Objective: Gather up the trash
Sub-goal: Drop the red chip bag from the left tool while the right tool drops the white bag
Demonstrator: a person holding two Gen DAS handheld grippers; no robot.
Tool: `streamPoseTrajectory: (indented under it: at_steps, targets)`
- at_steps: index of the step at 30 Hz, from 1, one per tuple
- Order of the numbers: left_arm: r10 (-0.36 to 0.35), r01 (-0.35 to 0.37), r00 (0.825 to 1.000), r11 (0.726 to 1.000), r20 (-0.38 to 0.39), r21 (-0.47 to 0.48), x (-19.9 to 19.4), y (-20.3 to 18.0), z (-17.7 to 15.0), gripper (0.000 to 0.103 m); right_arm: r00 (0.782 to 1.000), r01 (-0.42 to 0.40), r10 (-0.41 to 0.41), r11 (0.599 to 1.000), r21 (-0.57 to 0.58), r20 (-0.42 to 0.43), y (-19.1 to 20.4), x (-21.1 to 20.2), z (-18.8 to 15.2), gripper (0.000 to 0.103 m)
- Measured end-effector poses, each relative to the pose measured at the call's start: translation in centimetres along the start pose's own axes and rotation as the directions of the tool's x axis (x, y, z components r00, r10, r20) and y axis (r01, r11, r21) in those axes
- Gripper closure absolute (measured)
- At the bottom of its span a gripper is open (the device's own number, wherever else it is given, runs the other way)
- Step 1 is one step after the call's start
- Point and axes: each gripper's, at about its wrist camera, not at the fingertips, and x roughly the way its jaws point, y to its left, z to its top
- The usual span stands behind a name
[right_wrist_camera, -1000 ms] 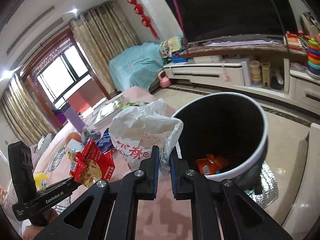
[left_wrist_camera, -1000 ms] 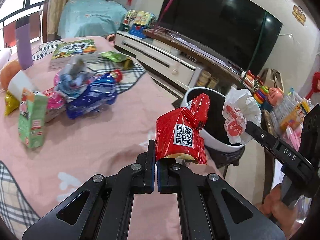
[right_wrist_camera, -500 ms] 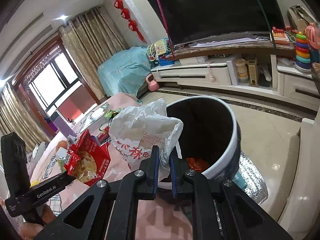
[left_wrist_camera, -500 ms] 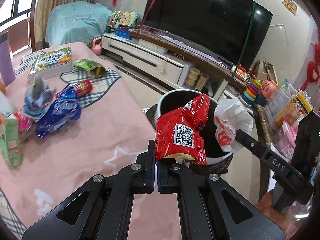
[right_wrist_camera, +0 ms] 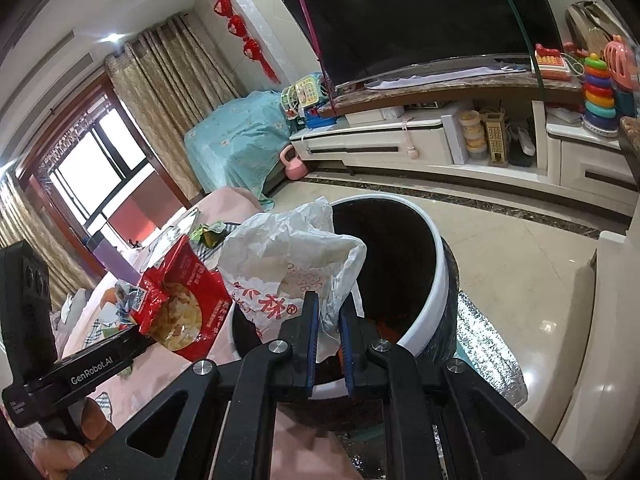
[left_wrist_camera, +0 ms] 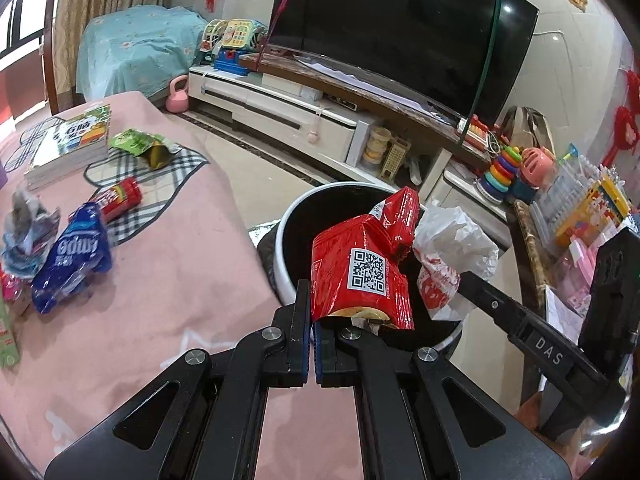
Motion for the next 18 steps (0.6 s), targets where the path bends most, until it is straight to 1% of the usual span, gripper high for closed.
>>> streamPoseTrajectory:
  at_steps: [7,9,11,15,18]
  targets:
    - [-0.013,0.013,0.999,1.000,-0.044,-0.007,1.9,-0.3,0.6,0.100,1.000,0.004,-0.004,1.000,0.007,-0.009,-0.3,0.6,0.3,0.088]
    - [-0.011,0.011,0.999,1.000,-0.051,-0.004,2.1,-0.3,0.4,0.095,1.000,0.007,-0.007,1.000,0.019,-0.009,-0.5,0.7,0.3,0.086]
    - [-0.005,0.005,0.999,1.000,-0.054,-0.006,2.1,-0.2,0.2,0.084,1.000,0.007,-0.007,1.000,0.027,-0.011,-0.7,0.7,0.2,0.080]
    - [0.002,-0.002,0.998,1.000,-0.061,-0.009,1.8,0.2,-0.4,0.082,1.000,0.008,-0.007,0.999,0.035,-0.009,-1.0,0.4,0.1,0.075]
    - [0.011,-0.012,0.998,1.000,-0.064,-0.017,1.4,0.7,-1.0,0.075,1.000,0.002,-0.002,0.999,0.037,-0.008,-0.8,0.3,0.1,0.065]
